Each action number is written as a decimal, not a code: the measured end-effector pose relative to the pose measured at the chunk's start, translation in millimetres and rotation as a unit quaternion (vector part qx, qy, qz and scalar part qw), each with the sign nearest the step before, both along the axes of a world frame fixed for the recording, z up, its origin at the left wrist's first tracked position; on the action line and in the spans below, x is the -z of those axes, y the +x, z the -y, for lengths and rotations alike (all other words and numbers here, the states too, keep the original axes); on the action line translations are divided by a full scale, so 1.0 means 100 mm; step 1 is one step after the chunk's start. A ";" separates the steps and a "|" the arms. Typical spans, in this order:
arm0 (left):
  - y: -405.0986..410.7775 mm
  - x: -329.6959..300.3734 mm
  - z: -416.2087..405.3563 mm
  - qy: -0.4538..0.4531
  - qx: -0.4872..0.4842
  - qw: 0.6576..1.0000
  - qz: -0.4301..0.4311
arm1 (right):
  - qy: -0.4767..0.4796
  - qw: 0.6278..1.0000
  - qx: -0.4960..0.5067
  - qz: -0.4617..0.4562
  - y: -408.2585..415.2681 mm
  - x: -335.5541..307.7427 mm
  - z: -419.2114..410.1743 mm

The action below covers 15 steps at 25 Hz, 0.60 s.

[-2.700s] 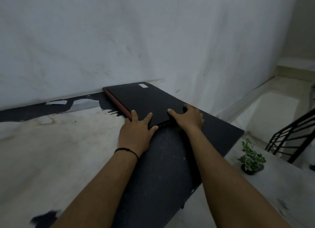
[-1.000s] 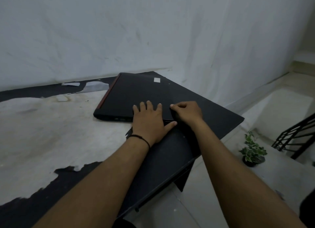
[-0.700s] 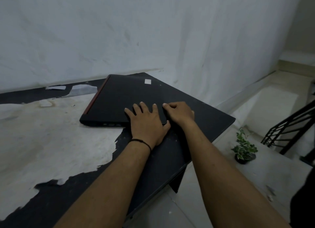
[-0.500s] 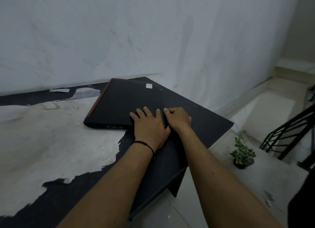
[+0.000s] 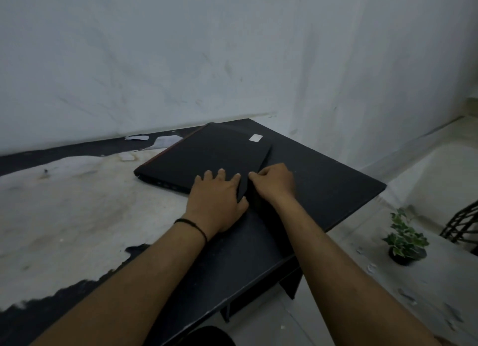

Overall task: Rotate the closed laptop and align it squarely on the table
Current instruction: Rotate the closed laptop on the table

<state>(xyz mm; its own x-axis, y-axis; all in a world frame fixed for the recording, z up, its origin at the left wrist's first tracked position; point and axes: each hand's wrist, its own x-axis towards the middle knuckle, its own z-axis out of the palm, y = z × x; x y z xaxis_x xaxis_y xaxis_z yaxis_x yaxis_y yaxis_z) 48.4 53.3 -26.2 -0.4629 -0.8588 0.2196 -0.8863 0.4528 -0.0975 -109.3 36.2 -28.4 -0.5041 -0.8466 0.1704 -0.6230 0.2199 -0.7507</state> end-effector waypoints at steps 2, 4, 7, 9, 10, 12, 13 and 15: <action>-0.15 -0.08 0.04 0.012 -0.024 0.999 -0.022 | -0.002 1.000 0.013 0.003 -0.08 -0.03 0.10; -0.31 -0.16 0.18 0.045 -0.040 0.997 -0.045 | -0.010 1.000 0.013 0.011 -0.18 -0.03 0.24; -0.55 -0.20 0.50 0.091 -0.050 0.992 -0.072 | -0.019 1.000 -0.001 0.021 -0.35 -0.01 0.51; -0.73 -0.20 0.74 0.094 -0.054 0.991 -0.074 | -0.021 1.000 -0.002 0.013 -0.49 0.02 0.75; -0.81 -0.20 0.84 0.093 -0.058 0.992 -0.067 | -0.020 1.000 0.000 0.003 -0.55 0.03 0.88; -0.96 -0.19 1.05 0.089 -0.062 0.993 -0.056 | -0.014 1.000 0.010 -0.021 -0.69 0.04 1.13; -1.02 -0.18 1.16 0.087 -0.062 0.993 -0.054 | -0.010 0.999 0.013 -0.028 -0.75 0.04 1.24; -1.11 -0.19 1.32 0.086 -0.058 0.993 -0.061 | -0.003 0.999 0.015 -0.040 -0.85 0.03 1.44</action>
<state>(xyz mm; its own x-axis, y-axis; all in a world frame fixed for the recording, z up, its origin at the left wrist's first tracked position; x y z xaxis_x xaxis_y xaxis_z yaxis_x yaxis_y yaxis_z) -63.0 -78.6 -7.5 -0.3381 -0.9342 0.1137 -0.9338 0.3480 0.0827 -194.1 -108.1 -31.4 -0.5142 -0.8301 0.2160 -0.6745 0.2358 -0.6996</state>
